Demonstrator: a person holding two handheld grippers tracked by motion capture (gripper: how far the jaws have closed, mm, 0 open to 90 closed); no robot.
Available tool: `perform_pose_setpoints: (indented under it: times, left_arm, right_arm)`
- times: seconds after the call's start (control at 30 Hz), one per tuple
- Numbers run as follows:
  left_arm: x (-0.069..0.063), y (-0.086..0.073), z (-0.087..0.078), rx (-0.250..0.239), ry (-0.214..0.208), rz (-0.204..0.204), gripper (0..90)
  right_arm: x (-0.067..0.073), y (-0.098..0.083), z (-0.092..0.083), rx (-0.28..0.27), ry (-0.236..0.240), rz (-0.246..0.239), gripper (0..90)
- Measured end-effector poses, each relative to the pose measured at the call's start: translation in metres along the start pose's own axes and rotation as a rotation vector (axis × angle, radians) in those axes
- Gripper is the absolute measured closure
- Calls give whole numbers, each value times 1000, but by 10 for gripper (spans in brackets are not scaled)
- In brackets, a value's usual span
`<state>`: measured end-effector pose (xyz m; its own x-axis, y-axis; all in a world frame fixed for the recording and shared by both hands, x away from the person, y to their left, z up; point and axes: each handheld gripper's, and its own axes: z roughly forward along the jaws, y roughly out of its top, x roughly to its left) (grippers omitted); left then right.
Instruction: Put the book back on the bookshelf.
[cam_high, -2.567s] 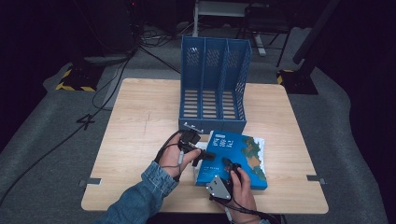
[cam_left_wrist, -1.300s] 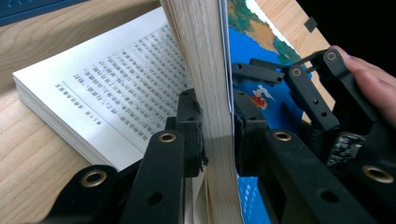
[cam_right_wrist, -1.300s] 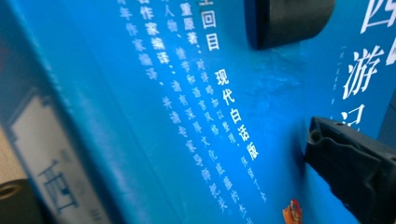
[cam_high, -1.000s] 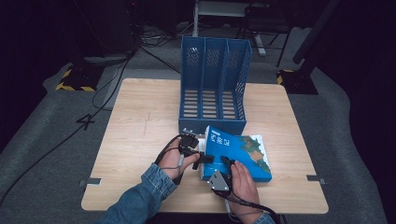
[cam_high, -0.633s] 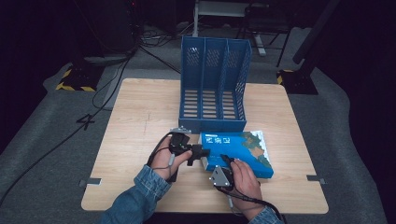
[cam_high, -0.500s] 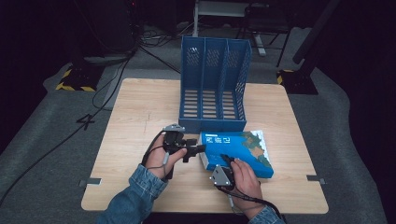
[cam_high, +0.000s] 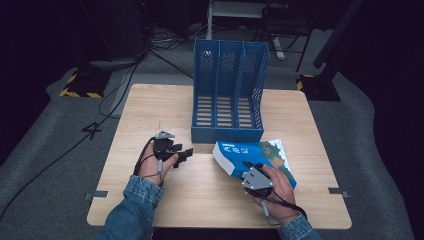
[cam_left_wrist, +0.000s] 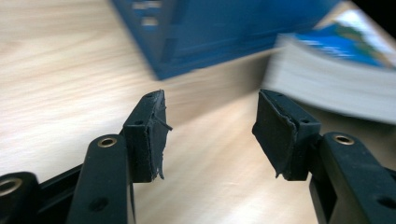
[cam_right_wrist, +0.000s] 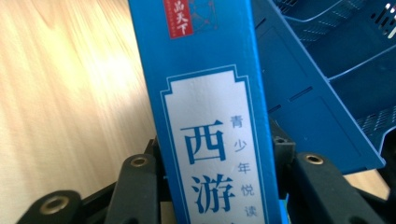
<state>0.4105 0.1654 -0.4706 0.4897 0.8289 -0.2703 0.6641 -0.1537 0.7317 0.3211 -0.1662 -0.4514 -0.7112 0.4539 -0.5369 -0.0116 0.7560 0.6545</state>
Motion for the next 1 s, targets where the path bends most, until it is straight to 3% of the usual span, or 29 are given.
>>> perform_pose_setpoints:
  times: [0.03, 0.1, 0.2, 0.27, 0.4, 0.57, 1.0]
  left_arm:
    - [4, -2, 2, 7, 46, 25, 437]
    - [11, -4, 4, 22, 77, 35, 433]
    - [18, -7, 8, 38, 92, 40, 424]
    - [22, -10, 12, 58, 82, 21, 435]
    - [29, -13, 16, 76, 106, 50, 432]
    - [30, -14, 18, 54, 55, 25, 400]
    - [34, -15, 20, 22, 30, 29, 370]
  right_arm:
    - [-3, 1, -5, -9, 15, 24, 594]
    - [-8, 3, -14, -33, 37, 66, 596]
    - [-15, 4, -23, -66, 62, 118, 599]
    - [-19, 4, -29, -82, 81, 151, 601]
    - [-30, 5, -42, -133, 137, 244, 606]
    - [-48, -1, -59, -235, 193, 362, 610]
    - [-76, -5, -89, -374, 278, 515, 617]
